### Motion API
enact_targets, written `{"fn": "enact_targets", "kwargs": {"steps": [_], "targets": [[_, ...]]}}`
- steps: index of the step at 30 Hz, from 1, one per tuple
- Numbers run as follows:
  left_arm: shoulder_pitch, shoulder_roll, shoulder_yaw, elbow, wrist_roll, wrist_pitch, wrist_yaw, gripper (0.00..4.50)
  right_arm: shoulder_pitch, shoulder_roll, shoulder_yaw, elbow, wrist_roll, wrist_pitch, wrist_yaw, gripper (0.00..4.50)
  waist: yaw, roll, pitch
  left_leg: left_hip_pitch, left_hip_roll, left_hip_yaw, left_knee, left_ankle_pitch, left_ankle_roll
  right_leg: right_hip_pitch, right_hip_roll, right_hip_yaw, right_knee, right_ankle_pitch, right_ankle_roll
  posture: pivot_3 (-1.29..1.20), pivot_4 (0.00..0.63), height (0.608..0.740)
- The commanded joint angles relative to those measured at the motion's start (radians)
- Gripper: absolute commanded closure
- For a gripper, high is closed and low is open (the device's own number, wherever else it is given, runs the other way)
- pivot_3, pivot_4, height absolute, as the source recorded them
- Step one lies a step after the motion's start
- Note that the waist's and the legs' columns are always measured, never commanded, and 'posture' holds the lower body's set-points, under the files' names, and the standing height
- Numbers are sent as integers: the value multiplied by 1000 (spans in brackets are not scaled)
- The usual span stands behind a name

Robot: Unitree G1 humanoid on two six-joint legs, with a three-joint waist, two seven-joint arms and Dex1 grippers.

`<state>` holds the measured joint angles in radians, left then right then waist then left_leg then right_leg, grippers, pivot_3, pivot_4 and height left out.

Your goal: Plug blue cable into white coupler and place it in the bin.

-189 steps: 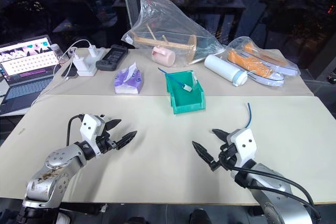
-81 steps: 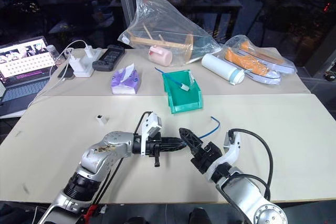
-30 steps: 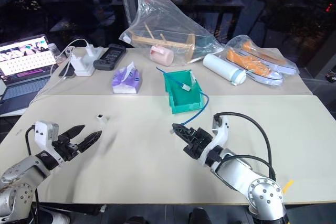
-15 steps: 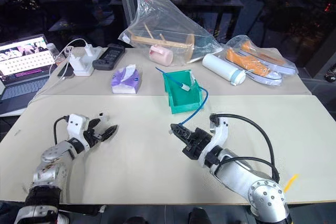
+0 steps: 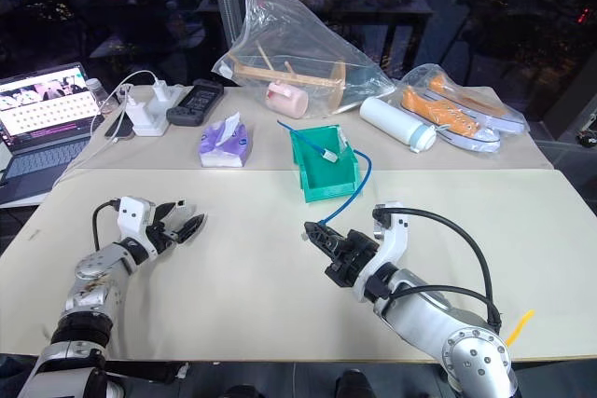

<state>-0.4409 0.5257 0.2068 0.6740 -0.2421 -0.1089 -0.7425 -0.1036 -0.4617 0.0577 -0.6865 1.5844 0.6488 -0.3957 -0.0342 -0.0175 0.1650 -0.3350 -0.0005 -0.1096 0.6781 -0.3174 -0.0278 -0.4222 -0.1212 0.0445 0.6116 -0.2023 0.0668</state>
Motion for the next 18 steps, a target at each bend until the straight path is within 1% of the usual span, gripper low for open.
{"fn": "enact_targets", "kwargs": {"steps": [1,4,6,11,18], "targets": [[-10,77,-19,83,31,-34,-99,72,2,-3,-23,-44,7,-21,-3,4500,-10,0,0,0,0,0,0,0,0,0,0,0,0,0,0,0,150,740],[-35,135,-45,147,38,-62,-228,72,8,1,-22,-47,8,-23,-8,4500,-16,0,0,0,0,0,0,0,0,-1,1,0,0,0,0,0,150,740],[-63,155,-55,205,50,-89,-266,72,9,2,-23,-46,8,-24,-8,4500,-14,0,0,-1,0,0,-1,0,0,-1,0,0,-1,0,0,0,150,740],[-200,169,-94,393,116,-146,-284,72,4,1,-22,-42,9,-24,-5,4500,-7,0,0,-1,0,0,0,0,1,0,0,0,-1,0,0,0,150,740],[-337,154,-132,545,184,-186,-301,72,8,-13,-26,-47,15,-19,-1,4500,-3,0,0,-1,0,0,0,0,1,0,0,-1,-1,0,0,0,150,740]]}}
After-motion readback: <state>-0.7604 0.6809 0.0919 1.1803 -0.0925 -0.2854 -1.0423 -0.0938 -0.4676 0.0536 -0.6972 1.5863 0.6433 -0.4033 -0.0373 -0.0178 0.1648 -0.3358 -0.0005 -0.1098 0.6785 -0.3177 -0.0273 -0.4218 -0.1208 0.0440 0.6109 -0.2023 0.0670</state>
